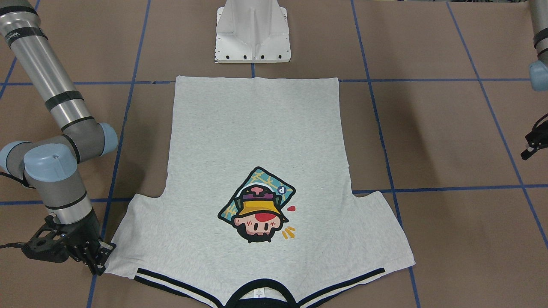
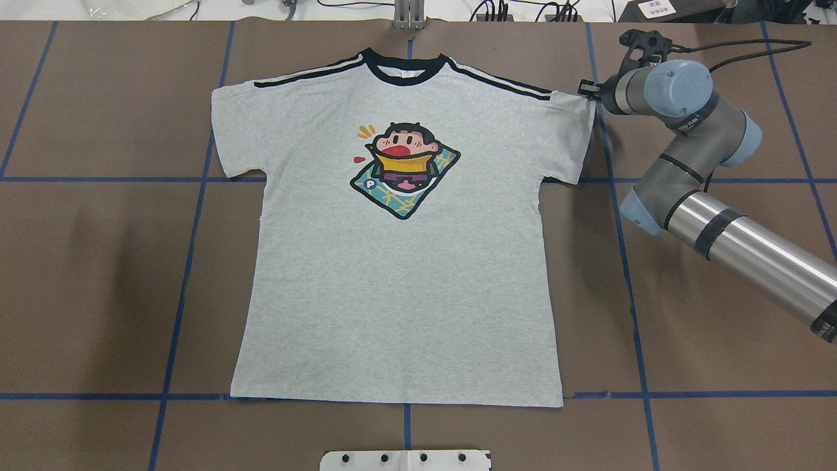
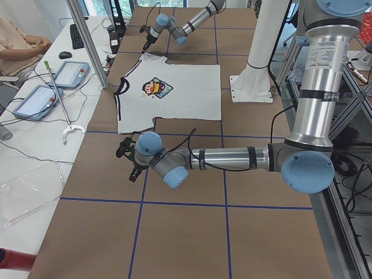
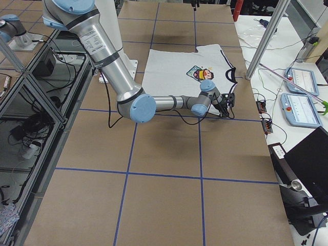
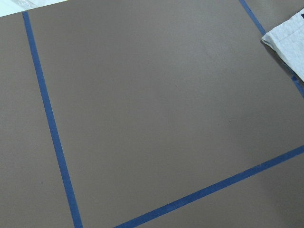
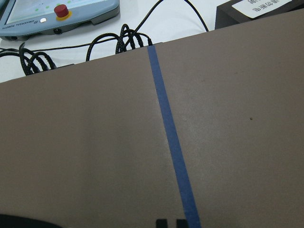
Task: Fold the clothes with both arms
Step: 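Move the right gripper over the sleeve nearest it and grasp it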
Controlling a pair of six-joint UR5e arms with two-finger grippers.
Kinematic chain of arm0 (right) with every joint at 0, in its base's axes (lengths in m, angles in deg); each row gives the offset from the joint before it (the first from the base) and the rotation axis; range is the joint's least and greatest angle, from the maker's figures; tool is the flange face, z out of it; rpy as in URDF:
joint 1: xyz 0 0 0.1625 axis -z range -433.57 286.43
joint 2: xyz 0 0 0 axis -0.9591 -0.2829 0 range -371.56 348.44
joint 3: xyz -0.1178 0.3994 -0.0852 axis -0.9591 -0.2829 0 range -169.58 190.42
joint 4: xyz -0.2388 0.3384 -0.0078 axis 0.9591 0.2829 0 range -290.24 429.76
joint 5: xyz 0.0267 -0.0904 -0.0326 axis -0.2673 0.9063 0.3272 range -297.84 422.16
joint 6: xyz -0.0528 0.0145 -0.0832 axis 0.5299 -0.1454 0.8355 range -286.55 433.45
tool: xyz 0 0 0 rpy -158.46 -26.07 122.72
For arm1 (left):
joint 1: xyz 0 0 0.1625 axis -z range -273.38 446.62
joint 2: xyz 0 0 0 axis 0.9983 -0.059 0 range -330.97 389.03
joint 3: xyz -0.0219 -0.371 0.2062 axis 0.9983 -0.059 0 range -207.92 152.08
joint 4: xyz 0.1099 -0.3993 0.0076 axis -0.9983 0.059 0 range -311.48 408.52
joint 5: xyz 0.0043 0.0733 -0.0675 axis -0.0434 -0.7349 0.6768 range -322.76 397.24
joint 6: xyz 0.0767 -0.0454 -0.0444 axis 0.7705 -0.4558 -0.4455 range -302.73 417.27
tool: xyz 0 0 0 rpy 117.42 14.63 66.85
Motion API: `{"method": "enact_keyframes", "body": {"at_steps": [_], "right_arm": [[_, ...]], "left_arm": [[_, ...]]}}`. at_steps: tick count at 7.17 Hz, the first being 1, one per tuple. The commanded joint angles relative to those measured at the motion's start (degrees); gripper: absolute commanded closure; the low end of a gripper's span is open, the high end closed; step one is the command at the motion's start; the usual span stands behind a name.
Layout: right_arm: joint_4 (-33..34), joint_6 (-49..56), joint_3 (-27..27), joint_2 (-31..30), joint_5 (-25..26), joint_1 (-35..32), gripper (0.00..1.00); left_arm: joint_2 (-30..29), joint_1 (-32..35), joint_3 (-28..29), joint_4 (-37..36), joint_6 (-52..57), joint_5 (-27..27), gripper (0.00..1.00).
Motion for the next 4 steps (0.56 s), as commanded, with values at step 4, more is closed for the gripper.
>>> {"method": "enact_keyframes", "body": {"at_steps": [4], "right_arm": [[0.7, -9.2, 6.4, 2.2, -0.3, 3.2, 1.00]], "left_arm": [[0.0, 0.0, -0.2, 0.0, -0.1, 0.1, 0.00]]}}
